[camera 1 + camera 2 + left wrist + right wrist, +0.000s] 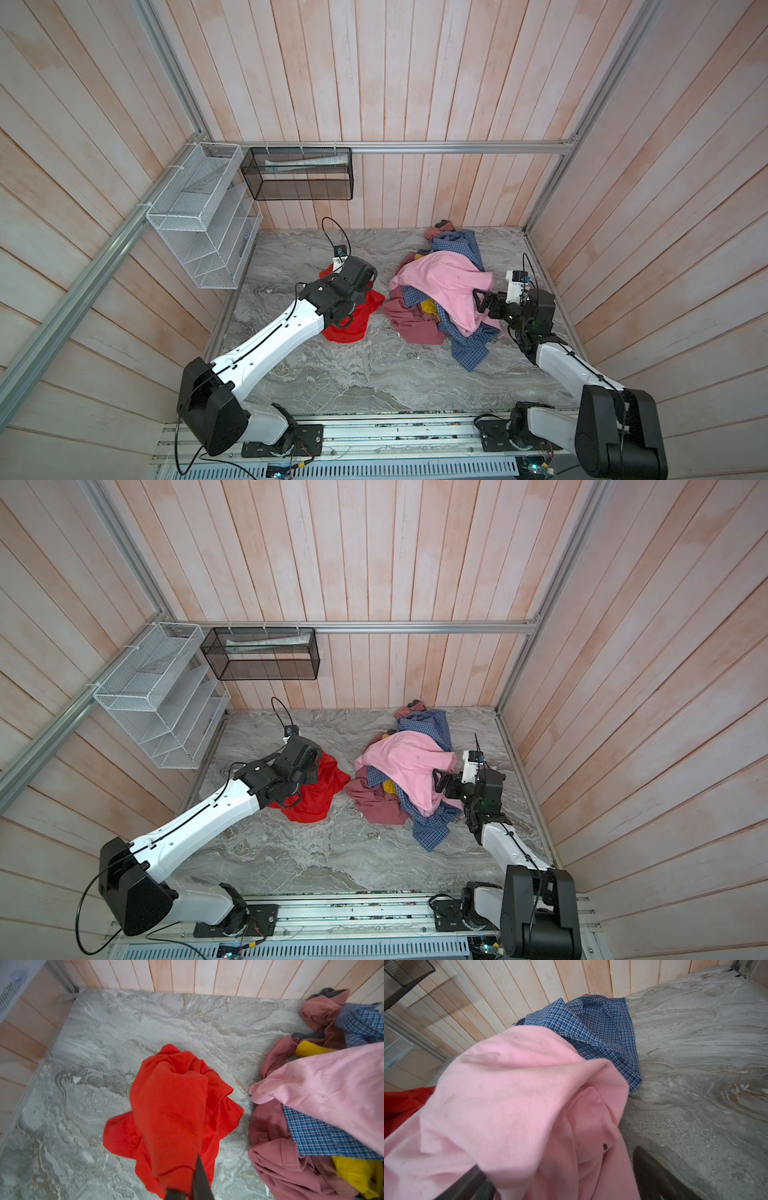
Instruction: Pick out a specific cloth from the pile
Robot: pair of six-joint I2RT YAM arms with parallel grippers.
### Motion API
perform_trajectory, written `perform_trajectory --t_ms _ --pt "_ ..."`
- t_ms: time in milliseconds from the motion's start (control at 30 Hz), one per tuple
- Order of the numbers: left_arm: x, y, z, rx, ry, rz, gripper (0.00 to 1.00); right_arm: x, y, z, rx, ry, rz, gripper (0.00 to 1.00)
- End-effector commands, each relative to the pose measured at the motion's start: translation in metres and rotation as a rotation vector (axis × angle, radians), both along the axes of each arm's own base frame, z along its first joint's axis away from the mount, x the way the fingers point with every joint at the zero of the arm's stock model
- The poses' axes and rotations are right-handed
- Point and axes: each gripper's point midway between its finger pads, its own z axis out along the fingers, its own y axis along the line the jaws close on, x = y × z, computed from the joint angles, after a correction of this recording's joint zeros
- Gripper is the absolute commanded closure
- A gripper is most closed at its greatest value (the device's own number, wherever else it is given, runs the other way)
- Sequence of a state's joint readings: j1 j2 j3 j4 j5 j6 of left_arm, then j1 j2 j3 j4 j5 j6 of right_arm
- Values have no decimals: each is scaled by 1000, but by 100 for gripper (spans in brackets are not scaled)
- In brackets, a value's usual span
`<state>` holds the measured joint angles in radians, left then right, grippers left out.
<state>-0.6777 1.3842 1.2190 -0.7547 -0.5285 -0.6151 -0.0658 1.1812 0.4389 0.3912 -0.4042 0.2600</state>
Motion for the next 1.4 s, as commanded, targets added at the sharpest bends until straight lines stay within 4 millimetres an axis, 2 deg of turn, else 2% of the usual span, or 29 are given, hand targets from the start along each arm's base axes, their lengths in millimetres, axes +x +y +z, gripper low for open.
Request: perform_trajectory --t_ms 0,200,300,367,433,500,533,667,733,800,900,967,1033,1133,1367 --pt "-26 8 -38 -53 119 75 97 2 0 7 -13 -16 4 2" --pt "-56 -21 -87 -161 251 28 97 3 -3 5 -18 -9 -11 2" --pt "-62 -28 -109 -190 296 44 96 2 -5 4 -22 -7 -25 2" --pt "-64 -35 -118 -210 322 29 90 2 -5 3 -23 -5 -23 2" --pt "-62 -44 -119 -229 330 -5 77 2 -5 4 -29 -8 -24 2" --pt "-58 -44 -114 -218 318 -9 52 2 -7 4 -35 -10 -31 2" --pt "-56 -40 -109 -196 310 9 43 2 -7 5 -40 -10 -35 2" --pt "-43 -26 -70 -125 217 40 23 2 -9 6 -51 -14 -40 2" --pt "-35 -27 -46 -114 158 10 22 2 -9 6 -50 -15 -43 2" --pt "-29 -25 -30 -92 124 5 21 2 -9 6 -48 -12 -45 2" --pt "-24 -20 -19 -36 105 13 20 1 -10 6 -48 -13 -45 2" --pt "-22 -19 -20 1 106 -2 18 1 -10 7 -52 -15 -49 2" --pt "-17 -23 -31 18 134 -39 16 2 -11 7 -52 -16 -54 2" --pt "-12 -30 -62 0 226 -72 16 3 -10 9 -47 -18 -49 2" --pt "-11 -43 -129 79 393 -105 13 3 -10 11 -53 -21 -49 2"
